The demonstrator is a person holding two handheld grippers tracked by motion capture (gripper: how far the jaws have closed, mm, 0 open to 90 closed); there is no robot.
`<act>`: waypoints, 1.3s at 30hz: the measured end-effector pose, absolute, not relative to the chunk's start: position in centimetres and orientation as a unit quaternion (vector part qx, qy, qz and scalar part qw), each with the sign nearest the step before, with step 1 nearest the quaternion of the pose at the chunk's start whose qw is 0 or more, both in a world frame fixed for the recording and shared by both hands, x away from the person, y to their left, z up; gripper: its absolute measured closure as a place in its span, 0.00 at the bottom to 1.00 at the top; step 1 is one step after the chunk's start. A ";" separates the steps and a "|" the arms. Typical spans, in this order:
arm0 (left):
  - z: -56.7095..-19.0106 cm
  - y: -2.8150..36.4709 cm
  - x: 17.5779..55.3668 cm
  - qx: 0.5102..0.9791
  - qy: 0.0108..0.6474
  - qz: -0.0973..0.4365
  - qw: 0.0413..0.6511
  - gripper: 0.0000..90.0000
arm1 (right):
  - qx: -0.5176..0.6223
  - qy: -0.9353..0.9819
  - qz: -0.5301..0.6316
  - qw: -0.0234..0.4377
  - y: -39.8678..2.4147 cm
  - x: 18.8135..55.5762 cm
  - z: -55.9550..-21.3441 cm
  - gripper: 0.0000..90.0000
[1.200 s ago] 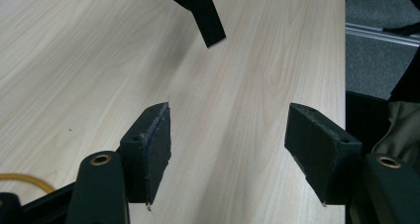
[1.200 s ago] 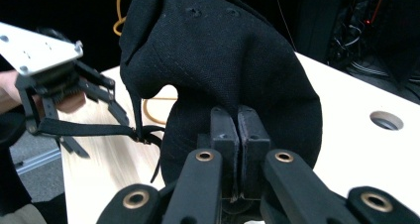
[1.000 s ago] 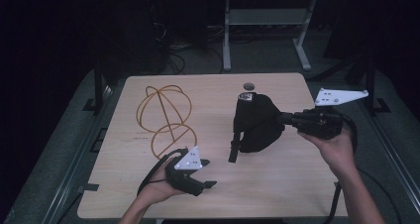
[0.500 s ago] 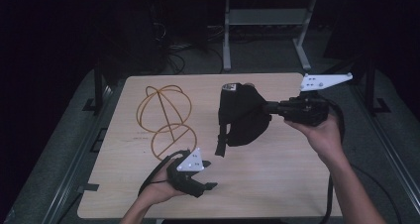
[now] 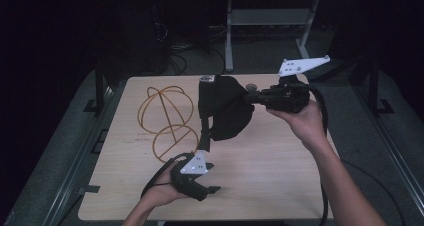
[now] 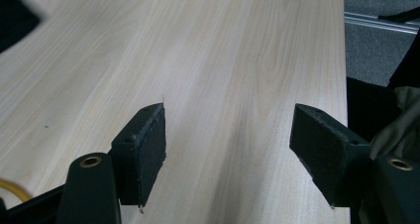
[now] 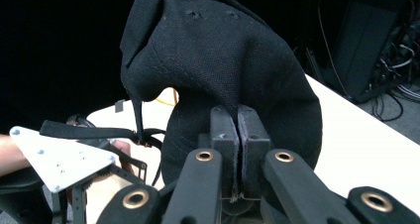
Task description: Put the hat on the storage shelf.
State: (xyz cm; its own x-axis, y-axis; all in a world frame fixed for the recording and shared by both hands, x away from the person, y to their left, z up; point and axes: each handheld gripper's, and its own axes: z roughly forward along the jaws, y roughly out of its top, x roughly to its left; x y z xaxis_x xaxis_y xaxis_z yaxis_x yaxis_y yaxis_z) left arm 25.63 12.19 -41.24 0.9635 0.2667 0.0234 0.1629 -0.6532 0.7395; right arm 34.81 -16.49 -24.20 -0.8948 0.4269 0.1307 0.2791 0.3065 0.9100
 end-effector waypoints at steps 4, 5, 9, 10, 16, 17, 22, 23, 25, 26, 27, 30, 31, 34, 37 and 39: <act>-41.4 12.0 25.5 0.907 0.114 0.063 0.400 0.33 | 0.208 0.810 0.545 0.064 -15.1 35.3 -23.5 0.98; -41.4 12.0 25.5 0.908 0.113 0.064 0.399 0.33 | 0.206 0.810 0.545 0.063 -14.8 35.4 -23.3 0.98; -41.5 12.0 25.6 0.910 0.108 0.066 0.395 0.33 | 0.203 0.810 0.547 0.059 -13.5 35.8 -22.7 0.98; -41.6 12.0 25.6 0.910 0.105 0.066 0.395 0.33 | 0.200 0.810 0.548 0.056 -13.2 35.9 -22.6 0.98; -41.6 12.0 25.7 0.911 0.105 0.067 0.394 0.33 | 0.188 0.814 0.548 0.046 -10.9 36.5 -21.7 0.98; -41.5 12.1 25.7 0.910 0.106 0.067 0.394 0.33 | 0.184 0.815 0.547 0.046 -10.6 36.6 -21.5 0.98; -41.5 12.2 25.9 0.908 0.107 0.066 0.399 0.33 | 0.170 0.819 0.546 0.040 -8.5 37.3 -20.3 0.98; -41.5 12.2 25.8 0.908 0.110 0.064 0.400 0.33 | 0.164 0.822 0.545 0.037 -7.9 37.5 -20.1 0.98; -41.5 12.3 25.9 0.909 0.108 0.064 0.397 0.33 | 0.155 0.829 0.537 0.037 -6.9 37.9 -19.6 0.98; -41.4 12.4 25.9 0.910 0.109 0.064 0.395 0.33 | 0.150 0.833 0.531 0.037 -6.3 38.1 -19.5 0.98; -41.4 12.4 25.9 0.910 0.108 0.064 0.395 0.33 | 0.148 0.836 0.527 0.033 -5.7 38.4 -19.4 0.98; -41.4 12.4 26.0 0.909 0.108 0.062 0.397 0.33 | 0.141 0.842 0.520 0.026 -4.4 38.8 -19.0 0.98; -41.5 12.4 26.0 0.908 0.112 0.057 0.400 0.33 | 0.139 0.844 0.518 0.025 -4.0 38.9 -18.8 0.98; -41.5 12.3 26.0 0.908 0.106 0.060 0.401 0.33 | 0.136 0.848 0.512 0.019 -3.0 39.3 -18.4 0.98; -41.5 12.3 26.1 0.908 0.106 0.060 0.401 0.33 | 0.135 0.849 0.511 0.012 -2.0 39.8 -18.2 0.98; -41.5 12.3 26.1 0.909 0.104 0.060 0.399 0.33 | 0.133 0.850 0.509 0.009 -1.4 40.1 -18.2 0.97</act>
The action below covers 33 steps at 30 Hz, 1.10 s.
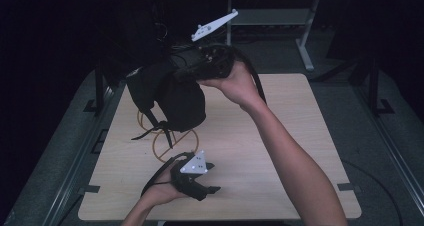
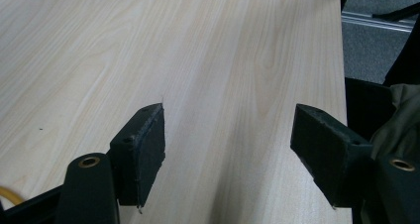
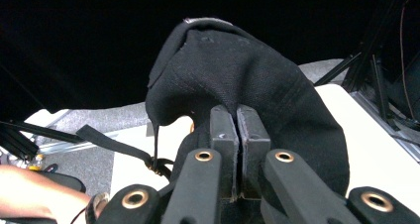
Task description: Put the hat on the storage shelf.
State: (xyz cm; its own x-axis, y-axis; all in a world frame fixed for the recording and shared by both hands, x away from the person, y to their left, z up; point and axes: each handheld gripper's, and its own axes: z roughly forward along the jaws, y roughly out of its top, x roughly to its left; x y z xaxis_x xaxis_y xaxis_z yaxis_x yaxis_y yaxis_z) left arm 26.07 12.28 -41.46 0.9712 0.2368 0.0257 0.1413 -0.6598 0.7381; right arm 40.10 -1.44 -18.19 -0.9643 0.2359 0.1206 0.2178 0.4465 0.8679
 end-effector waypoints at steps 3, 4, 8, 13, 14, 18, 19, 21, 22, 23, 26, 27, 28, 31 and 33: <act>-41.5 12.3 26.1 0.909 0.106 0.058 0.399 0.33 | 0.132 0.858 0.496 0.000 -0.2 40.6 -18.2 0.97; -41.5 12.3 26.1 0.909 0.105 0.060 0.399 0.33 | 0.132 0.861 0.492 -0.002 0.3 40.8 -18.2 0.97; -41.6 12.2 26.1 0.910 0.103 0.062 0.396 0.33 | 0.133 0.861 0.490 -0.015 1.8 41.5 -18.6 0.97; -41.8 12.2 26.1 0.910 0.108 0.059 0.395 0.33 | 0.133 0.868 0.478 -0.025 3.7 42.1 -19.7 0.97; -41.8 12.2 26.1 0.912 0.106 0.058 0.392 0.33 | 0.133 0.871 0.472 -0.021 4.1 42.2 -20.0 0.97; -42.0 12.2 26.1 0.911 0.105 0.056 0.394 0.33 | 0.136 0.870 0.474 -0.027 5.2 42.8 -21.1 0.97; -42.0 12.2 26.1 0.912 0.104 0.056 0.394 0.33 | 0.138 0.869 0.474 -0.031 5.4 42.9 -21.2 0.96; -41.9 12.1 26.1 0.912 0.103 0.056 0.393 0.33 | 0.145 0.868 0.475 -0.033 5.8 43.0 -21.5 0.96; -41.9 12.1 26.1 0.913 0.102 0.057 0.392 0.33 | 0.144 0.868 0.475 -0.027 6.1 43.1 -21.7 0.95; -41.9 12.1 26.1 0.912 0.102 0.055 0.394 0.33 | 0.145 0.867 0.475 -0.027 6.4 43.1 -21.9 0.95; -41.9 12.1 26.0 0.910 0.103 0.055 0.398 0.33 | 0.148 0.865 0.478 -0.021 7.2 42.9 -22.2 0.85; -41.9 12.1 25.9 0.909 0.104 0.055 0.400 0.33 | 0.149 0.865 0.478 -0.018 7.4 42.9 -22.3 0.83; -41.9 12.1 25.9 0.909 0.103 0.055 0.400 0.33 | 0.149 0.866 0.476 -0.017 7.5 42.9 -22.4 0.80; -41.9 12.2 25.9 0.909 0.103 0.056 0.399 0.33 | 0.153 0.866 0.476 -0.021 7.4 42.8 -22.4 0.73; -41.8 12.3 25.9 0.910 0.102 0.058 0.398 0.32 | 0.153 0.869 0.471 -0.014 7.0 42.6 -22.4 0.68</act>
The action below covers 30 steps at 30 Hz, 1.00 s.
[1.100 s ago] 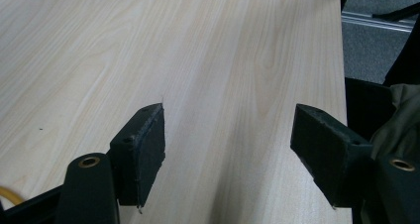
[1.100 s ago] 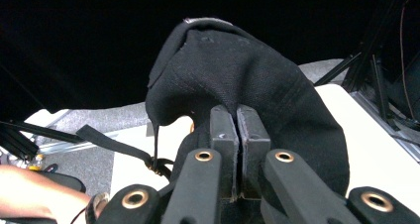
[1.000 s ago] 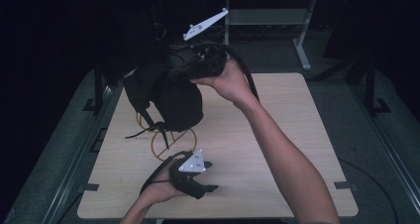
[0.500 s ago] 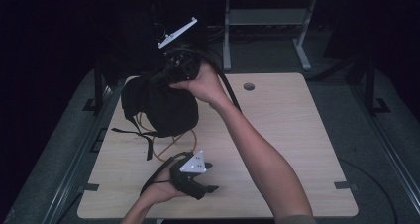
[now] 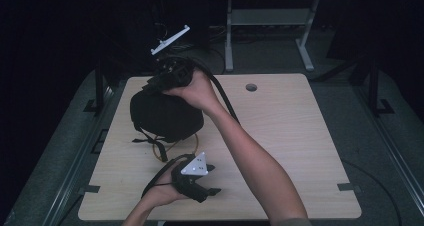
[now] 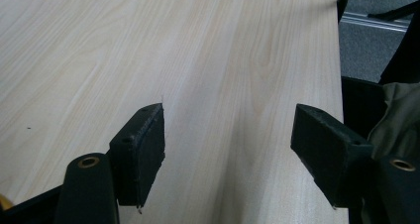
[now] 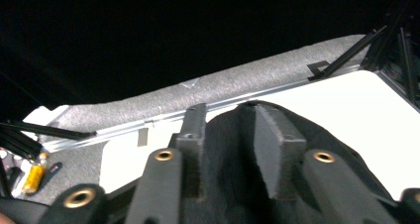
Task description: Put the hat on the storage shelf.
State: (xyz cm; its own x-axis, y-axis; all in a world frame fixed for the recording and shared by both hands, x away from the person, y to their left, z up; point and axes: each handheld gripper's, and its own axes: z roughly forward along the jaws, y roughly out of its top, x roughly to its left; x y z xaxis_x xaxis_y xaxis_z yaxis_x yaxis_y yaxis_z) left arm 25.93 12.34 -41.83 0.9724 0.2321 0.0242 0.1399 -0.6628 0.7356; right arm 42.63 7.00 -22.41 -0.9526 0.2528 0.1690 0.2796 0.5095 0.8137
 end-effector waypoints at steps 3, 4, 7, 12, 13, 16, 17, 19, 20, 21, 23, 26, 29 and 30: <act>-41.8 12.5 25.9 0.907 0.108 0.063 0.402 0.32 | -0.162 -0.864 -0.477 0.016 6.0 42.6 -22.6 0.62; -41.8 12.5 25.9 0.907 0.107 0.063 0.402 0.32 | -0.163 -0.863 -0.478 0.015 5.6 42.6 -22.7 0.61; -41.8 12.5 26.0 0.904 0.116 0.064 0.406 0.31 | -0.167 -0.859 -0.484 0.014 4.5 42.4 -23.0 0.56; -41.9 12.7 26.0 0.898 0.130 0.061 0.416 0.31 | -0.165 -0.851 -0.498 0.007 2.6 42.0 -23.0 0.50; -41.9 12.7 26.1 0.897 0.132 0.061 0.418 0.30 | -0.168 -0.851 -0.497 0.005 2.3 41.8 -23.0 0.50; -41.9 12.9 26.2 0.895 0.137 0.061 0.420 0.30 | -0.168 -0.850 -0.499 0.000 1.3 41.7 -23.0 0.47; -41.9 12.9 26.2 0.894 0.138 0.062 0.421 0.30 | -0.168 -0.849 -0.501 -0.003 1.0 41.7 -23.1 0.46; -41.9 13.0 26.2 0.894 0.138 0.062 0.421 0.30 | -0.171 -0.847 -0.503 0.000 0.4 41.6 -23.1 0.42; -41.9 13.0 26.3 0.895 0.137 0.062 0.420 0.30 | -0.172 -0.845 -0.507 0.006 0.0 41.4 -23.1 0.41; -41.9 13.0 26.3 0.895 0.139 0.062 0.419 0.30 | -0.171 -0.843 -0.510 0.010 -0.3 41.3 -23.1 0.40; -42.0 13.1 26.3 0.894 0.140 0.061 0.421 0.30 | -0.170 -0.846 -0.505 0.003 -0.7 40.9 -23.0 0.38; -41.9 13.0 26.3 0.892 0.141 0.061 0.424 0.30 | -0.171 -0.848 -0.501 0.005 -1.5 40.6 -23.0 0.36; -42.0 13.0 26.4 0.893 0.139 0.061 0.423 0.30 | -0.175 -0.848 -0.499 0.005 -2.3 40.3 -23.1 0.34; -41.9 13.0 26.4 0.895 0.137 0.062 0.420 0.30 | -0.169 -0.849 -0.501 0.000 -2.6 40.3 -23.2 0.34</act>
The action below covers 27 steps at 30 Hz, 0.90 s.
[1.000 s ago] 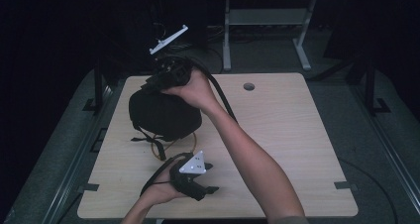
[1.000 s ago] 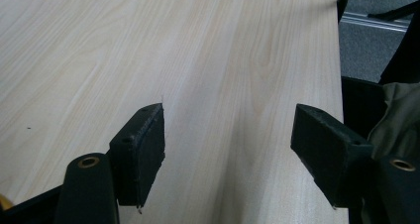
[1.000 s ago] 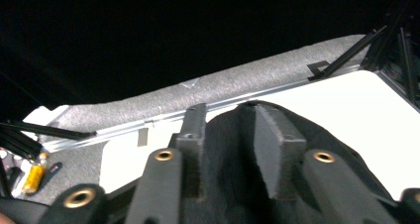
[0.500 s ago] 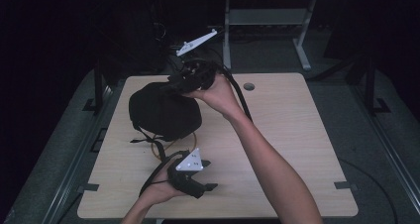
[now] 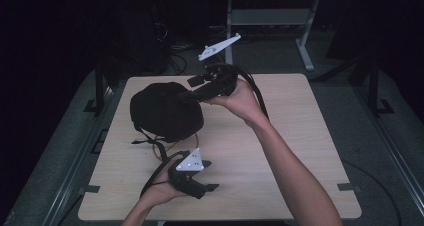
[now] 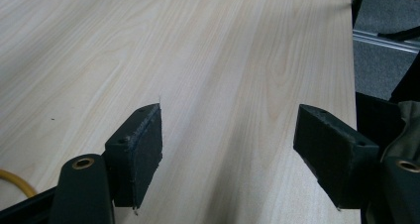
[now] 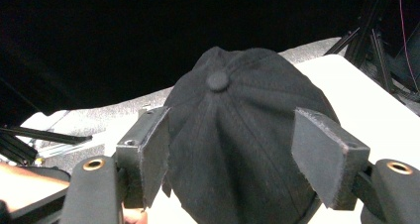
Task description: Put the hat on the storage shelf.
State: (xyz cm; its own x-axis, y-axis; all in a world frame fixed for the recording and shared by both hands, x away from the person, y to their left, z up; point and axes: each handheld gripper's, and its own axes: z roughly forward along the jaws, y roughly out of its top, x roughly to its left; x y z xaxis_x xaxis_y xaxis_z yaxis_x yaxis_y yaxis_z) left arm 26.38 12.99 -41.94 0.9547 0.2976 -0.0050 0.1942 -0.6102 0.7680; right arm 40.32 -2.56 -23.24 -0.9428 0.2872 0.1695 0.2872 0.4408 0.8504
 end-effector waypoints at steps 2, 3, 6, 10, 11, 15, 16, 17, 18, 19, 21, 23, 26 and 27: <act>-42.0 12.9 26.4 0.896 0.136 0.062 0.419 0.30 | -0.172 -0.848 -0.502 0.000 -3.0 40.1 -23.4 0.33; -42.1 12.9 26.4 0.896 0.137 0.062 0.418 0.30 | -0.173 -0.847 -0.502 -0.001 -3.2 40.1 -23.5 0.33; -42.1 12.8 26.4 0.897 0.138 0.063 0.416 0.30 | -0.176 -0.848 -0.500 -0.005 -3.8 39.8 -23.7 0.31; -42.3 12.8 26.5 0.899 0.137 0.063 0.412 0.30 | -0.178 -0.846 -0.503 -0.006 -4.9 39.4 -24.0 0.30; -42.3 12.8 26.5 0.899 0.137 0.063 0.411 0.30 | -0.180 -0.846 -0.502 -0.007 -5.2 39.4 -24.1 0.30; -42.4 12.6 26.5 0.899 0.139 0.062 0.411 0.30 | -0.192 -0.839 -0.508 -0.008 -6.5 38.9 -24.6 0.29; -42.4 12.6 26.6 0.899 0.138 0.062 0.410 0.30 | -0.192 -0.839 -0.509 -0.009 -6.7 38.9 -24.7 0.28; -42.4 12.6 26.6 0.900 0.138 0.062 0.410 0.30 | -0.193 -0.839 -0.508 -0.012 -7.0 38.8 -24.9 0.28; -42.4 12.6 26.6 0.900 0.138 0.061 0.409 0.30 | -0.198 -0.838 -0.508 -0.010 -7.4 38.7 -25.0 0.28; -42.4 12.5 26.6 0.900 0.138 0.061 0.409 0.30 | -0.199 -0.837 -0.509 -0.009 -7.6 38.6 -25.2 0.28; -42.5 12.5 26.6 0.900 0.138 0.059 0.408 0.29 | -0.201 -0.836 -0.511 -0.009 -8.2 38.4 -25.5 0.28; -42.5 12.5 26.6 0.901 0.136 0.061 0.407 0.29 | -0.204 -0.836 -0.509 -0.008 -8.6 38.2 -25.7 0.27; -42.5 12.4 26.6 0.900 0.138 0.059 0.409 0.29 | -0.208 -0.837 -0.507 -0.009 -9.2 37.9 -26.2 0.27; -42.5 12.5 26.6 0.900 0.139 0.058 0.409 0.29 | -0.209 -0.837 -0.507 -0.010 -9.5 37.8 -26.4 0.27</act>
State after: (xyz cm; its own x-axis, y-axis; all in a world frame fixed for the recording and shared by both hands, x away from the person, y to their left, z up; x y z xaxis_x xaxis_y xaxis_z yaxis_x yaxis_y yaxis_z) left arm 26.61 12.46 -42.46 0.9547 0.2973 -0.0084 0.2019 -0.6271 0.7523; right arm 37.84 -9.50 -26.36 -0.9128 0.3594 0.1941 0.3385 0.3998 0.8518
